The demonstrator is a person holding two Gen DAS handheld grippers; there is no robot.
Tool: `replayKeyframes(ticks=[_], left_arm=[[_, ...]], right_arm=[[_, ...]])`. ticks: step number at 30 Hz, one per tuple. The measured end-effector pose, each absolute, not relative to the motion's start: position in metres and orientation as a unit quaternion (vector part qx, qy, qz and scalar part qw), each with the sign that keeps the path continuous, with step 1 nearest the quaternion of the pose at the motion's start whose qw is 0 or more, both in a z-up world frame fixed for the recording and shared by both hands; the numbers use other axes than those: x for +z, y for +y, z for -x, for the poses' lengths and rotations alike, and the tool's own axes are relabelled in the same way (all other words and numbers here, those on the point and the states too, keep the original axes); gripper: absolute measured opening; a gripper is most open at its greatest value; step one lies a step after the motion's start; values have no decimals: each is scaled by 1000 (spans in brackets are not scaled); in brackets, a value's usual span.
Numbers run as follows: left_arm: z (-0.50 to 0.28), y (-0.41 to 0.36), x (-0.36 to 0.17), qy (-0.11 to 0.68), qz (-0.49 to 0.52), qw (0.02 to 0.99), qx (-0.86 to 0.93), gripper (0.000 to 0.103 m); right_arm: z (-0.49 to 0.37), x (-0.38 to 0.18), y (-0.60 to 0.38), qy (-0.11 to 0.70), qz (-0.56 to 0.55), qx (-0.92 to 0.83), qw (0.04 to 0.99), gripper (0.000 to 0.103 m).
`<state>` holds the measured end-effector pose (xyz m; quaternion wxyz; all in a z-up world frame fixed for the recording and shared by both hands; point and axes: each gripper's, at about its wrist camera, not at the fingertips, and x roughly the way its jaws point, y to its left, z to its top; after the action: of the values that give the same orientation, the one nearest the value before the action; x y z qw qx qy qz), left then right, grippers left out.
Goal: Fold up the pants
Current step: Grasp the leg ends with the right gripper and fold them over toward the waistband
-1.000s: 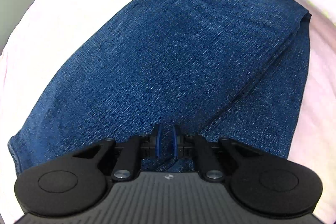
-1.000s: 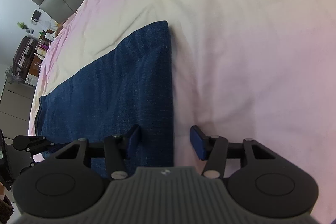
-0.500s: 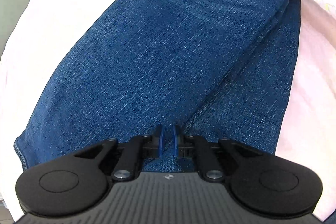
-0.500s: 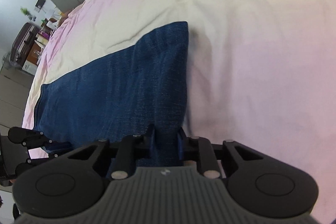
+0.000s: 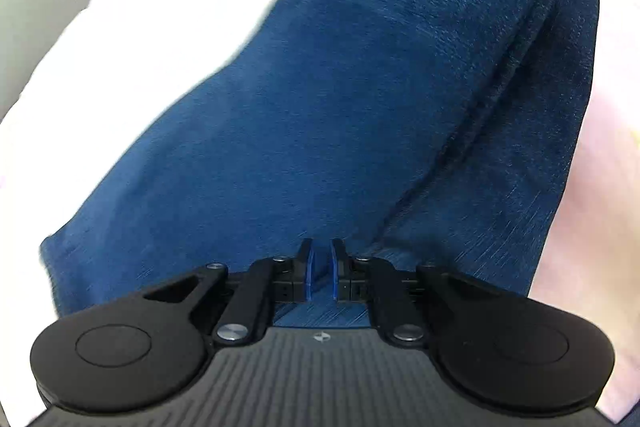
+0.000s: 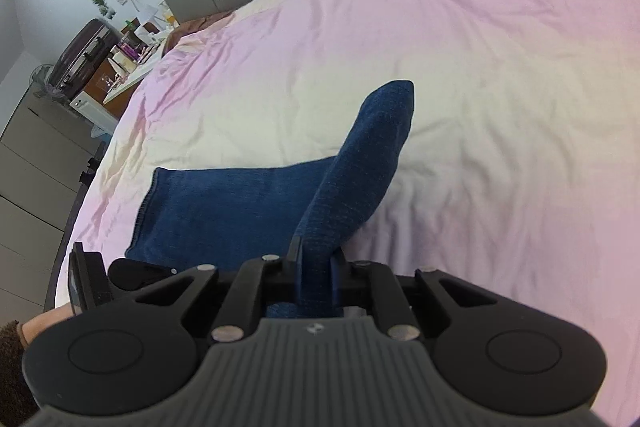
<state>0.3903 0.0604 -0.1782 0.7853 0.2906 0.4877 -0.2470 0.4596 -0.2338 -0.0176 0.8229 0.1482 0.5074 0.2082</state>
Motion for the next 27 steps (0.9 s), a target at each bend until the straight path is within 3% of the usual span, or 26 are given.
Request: replayKeyframes(ticks=[8,12,19,27], left_arm=[[-383,187,-130,468,-198,845,-168,13],[-383,250,-132,474,-143,861,-119,13],[-379,299,-158,483,-116,860,-118,13],[-383,313,-157,474,-90,866,-128,13]], right_arm=[[-469,51,-114,484,-90,234,838,7],[-474,60,-48,479,-74,253,837,7],[-491,30,65,499,-66,280,817,7],[-507,-50,159,550,-51,287,783,7]])
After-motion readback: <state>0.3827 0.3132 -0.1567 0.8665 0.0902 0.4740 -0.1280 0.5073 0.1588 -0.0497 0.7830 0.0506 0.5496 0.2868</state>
